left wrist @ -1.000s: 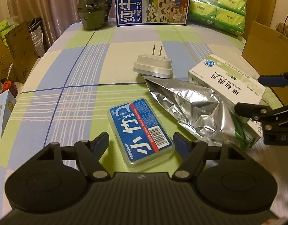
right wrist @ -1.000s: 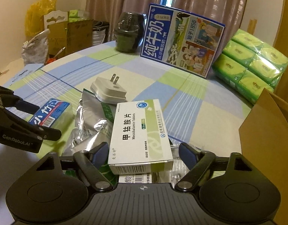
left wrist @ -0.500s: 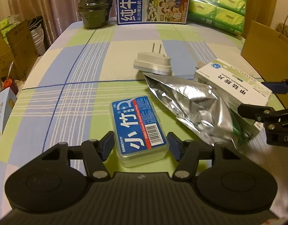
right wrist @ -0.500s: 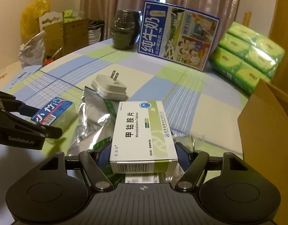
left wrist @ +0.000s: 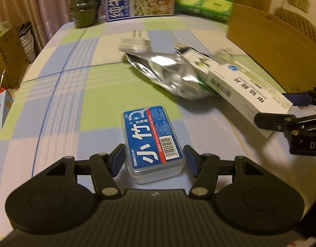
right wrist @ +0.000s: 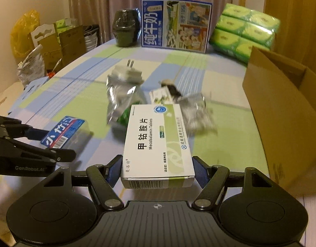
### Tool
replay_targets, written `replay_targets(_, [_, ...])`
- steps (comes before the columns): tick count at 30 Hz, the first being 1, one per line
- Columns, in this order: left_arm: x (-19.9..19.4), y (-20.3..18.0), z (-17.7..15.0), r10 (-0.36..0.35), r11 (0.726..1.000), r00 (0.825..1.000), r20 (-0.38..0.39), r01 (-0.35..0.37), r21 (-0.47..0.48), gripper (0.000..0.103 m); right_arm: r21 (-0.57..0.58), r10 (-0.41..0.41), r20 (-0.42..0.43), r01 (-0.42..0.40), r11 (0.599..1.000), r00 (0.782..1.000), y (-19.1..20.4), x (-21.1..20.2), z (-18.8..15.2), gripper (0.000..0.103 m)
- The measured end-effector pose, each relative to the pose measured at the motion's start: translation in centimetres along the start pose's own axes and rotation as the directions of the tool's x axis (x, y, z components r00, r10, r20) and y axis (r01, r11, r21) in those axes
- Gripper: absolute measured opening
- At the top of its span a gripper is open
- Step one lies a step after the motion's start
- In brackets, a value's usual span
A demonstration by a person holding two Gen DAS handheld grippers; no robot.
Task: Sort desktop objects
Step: 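Lift toothpick box with left tool while right tool lifts medicine box toward cardboard box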
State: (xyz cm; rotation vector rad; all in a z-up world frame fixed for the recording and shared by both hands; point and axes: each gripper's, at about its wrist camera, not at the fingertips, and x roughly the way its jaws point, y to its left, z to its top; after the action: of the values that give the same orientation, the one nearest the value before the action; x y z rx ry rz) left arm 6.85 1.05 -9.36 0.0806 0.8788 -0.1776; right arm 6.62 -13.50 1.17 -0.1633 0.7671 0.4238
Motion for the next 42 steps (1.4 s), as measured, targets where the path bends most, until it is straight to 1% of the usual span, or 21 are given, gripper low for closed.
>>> replay_targets(2, [-0.5, -0.6, -0.7, -0.008, 1.000, 1.000, -0.003, 0.008, 0.007, 0.056, 0.008, -0.002, -0.023, 0.003, 1.000, 1.000, 0.4, -0.5, -0.8, 0.068])
replay_targets(4, [-1.0, -0.8, -1.4, -0.015, 1.000, 1.000, -0.004, 0.015, 0.002, 0.057, 0.014, 0.015, -0.054, -0.014, 1.000, 0.998, 0.7, -0.7, -1.6, 0.068])
replay_targets(7, [-1.4, -0.9, -2.0, -0.006, 1.000, 1.000, -0.003, 0.006, -0.011, 0.056, -0.012, 0.019, -0.064, -0.020, 1.000, 0.998, 1.4, -0.7, -2.3, 0.068])
replay_targets(9, [-1.4, -0.9, -2.2, -0.014, 1.000, 1.000, -0.008, 0.013, -0.027, 0.058, -0.026, 0.017, -0.061, -0.018, 0.999, 0.998, 1.4, -0.5, -2.1, 0.068])
replay_targets(11, [-1.4, -0.8, -2.3, -0.004, 1.000, 1.000, -0.001, 0.004, -0.029, 0.061, -0.015, 0.023, -0.059, -0.024, 1.000, 0.998, 1.2, -0.2, -2.0, 0.070])
replay_targets(14, [-1.2, -0.6, -2.0, 0.008, 0.999, 1.000, 0.011, -0.007, -0.045, 0.062, -0.003, 0.027, -0.063, -0.028, 1.000, 0.998, 1.0, 0.7, -2.0, 0.071])
replay_targets(19, [-0.5, -0.6, -1.5, 0.028, 0.998, 0.999, 0.022, -0.027, -0.049, 0.062, 0.001, 0.028, -0.079, -0.028, 1.000, 0.996, 0.9, 2.4, -1.5, 0.072])
replay_targets(24, [0.1, -0.6, -1.2, 0.048, 0.997, 0.999, 0.024, -0.046, -0.069, 0.061, 0.007, 0.022, -0.085, -0.021, 1.000, 0.996, 0.8, 3.2, -1.2, 0.072])
replay_targets(25, [0.3, -0.6, -1.1, 0.052, 0.996, 0.998, 0.022, -0.050, -0.067, 0.061, 0.005, 0.018, -0.082, -0.017, 1.000, 0.996, 0.8, 3.3, -1.2, 0.072])
replay_targets(27, [0.5, -0.7, -1.1, 0.063, 0.996, 0.998, 0.016, -0.061, -0.065, 0.053, 0.003, 0.014, -0.082, -0.014, 1.000, 0.997, 0.9, 3.4, -1.2, 0.072])
replay_targets(28, [0.5, -0.7, -1.1, 0.069, 0.996, 0.998, 0.014, -0.068, -0.062, 0.052, 0.003, 0.011, -0.082, -0.011, 1.000, 0.997, 0.9, 3.3, -1.2, 0.071])
replay_targets(29, [0.5, -0.8, -1.1, 0.071, 0.996, 0.997, 0.015, -0.070, -0.057, 0.052, 0.002, 0.008, -0.081, -0.008, 1.000, 0.997, 0.9, 3.3, -1.2, 0.068])
replay_targets(32, [0.3, -1.1, -1.1, 0.078, 0.996, 0.997, 0.016, -0.078, -0.042, 0.052, 0.001, -0.003, -0.081, 0.003, 1.000, 0.997, 0.9, 3.3, -1.1, 0.068])
replay_targets(36, [-0.3, -1.3, -1.1, 0.077, 0.996, 0.996, 0.032, -0.076, -0.035, 0.052, -0.015, -0.021, -0.032, 0.020, 1.000, 0.999, 1.0, 2.2, -1.0, 0.068])
replay_targets(42, [-1.6, -1.6, -0.6, 0.061, 0.997, 0.997, 0.053, -0.059, -0.041, 0.052, 0.035, -0.017, 0.012, 0.017, 0.999, 1.000, 0.3, 0.1, -0.4, 0.068])
